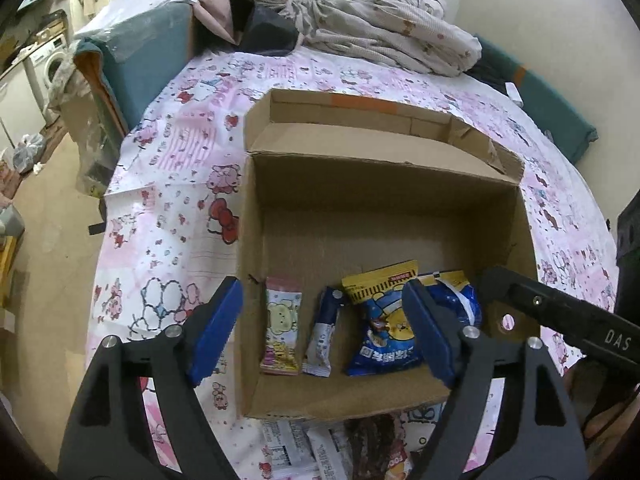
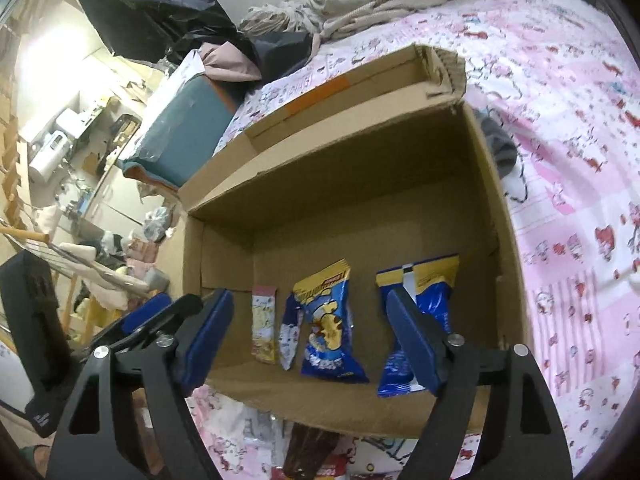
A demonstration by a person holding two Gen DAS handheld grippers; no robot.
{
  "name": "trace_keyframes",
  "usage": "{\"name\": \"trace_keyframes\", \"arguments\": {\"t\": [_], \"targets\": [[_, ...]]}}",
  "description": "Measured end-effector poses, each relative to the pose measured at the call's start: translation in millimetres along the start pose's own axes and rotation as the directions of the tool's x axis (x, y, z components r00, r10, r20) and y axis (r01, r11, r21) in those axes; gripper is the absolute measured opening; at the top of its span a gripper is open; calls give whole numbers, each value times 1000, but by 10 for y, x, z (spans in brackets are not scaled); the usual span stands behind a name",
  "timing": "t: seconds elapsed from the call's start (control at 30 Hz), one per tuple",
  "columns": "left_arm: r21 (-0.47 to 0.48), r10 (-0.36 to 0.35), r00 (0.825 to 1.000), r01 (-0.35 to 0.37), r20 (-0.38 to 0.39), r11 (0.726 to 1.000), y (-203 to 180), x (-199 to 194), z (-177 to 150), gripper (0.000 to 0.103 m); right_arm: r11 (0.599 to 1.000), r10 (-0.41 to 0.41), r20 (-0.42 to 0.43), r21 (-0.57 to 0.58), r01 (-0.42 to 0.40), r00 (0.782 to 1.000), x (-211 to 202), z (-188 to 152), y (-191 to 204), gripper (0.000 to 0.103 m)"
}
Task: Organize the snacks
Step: 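Lower both held snacks into the box and open both grippers, then withdraw both grippers from the box toward the remaining snacks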
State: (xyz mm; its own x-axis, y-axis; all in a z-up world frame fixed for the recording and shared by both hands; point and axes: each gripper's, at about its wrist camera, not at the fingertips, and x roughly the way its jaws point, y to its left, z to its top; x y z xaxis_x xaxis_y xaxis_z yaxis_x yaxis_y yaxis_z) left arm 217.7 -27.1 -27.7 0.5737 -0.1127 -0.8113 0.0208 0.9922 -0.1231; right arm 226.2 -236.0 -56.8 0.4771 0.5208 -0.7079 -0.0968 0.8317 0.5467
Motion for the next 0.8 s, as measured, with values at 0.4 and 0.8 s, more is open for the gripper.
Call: {"name": "trace_keyframes", "arguments": {"t": [0.4, 0.8], "targets": [[-33, -3, 997, 6, 77, 999, 94, -256, -36, 97, 998, -44, 65, -45, 47, 997, -305, -69, 142, 82], [-64, 20, 998, -16, 57, 998, 221, -500, -300, 100, 994, -110, 94, 40, 106, 990, -582, -360, 25, 103]]}}
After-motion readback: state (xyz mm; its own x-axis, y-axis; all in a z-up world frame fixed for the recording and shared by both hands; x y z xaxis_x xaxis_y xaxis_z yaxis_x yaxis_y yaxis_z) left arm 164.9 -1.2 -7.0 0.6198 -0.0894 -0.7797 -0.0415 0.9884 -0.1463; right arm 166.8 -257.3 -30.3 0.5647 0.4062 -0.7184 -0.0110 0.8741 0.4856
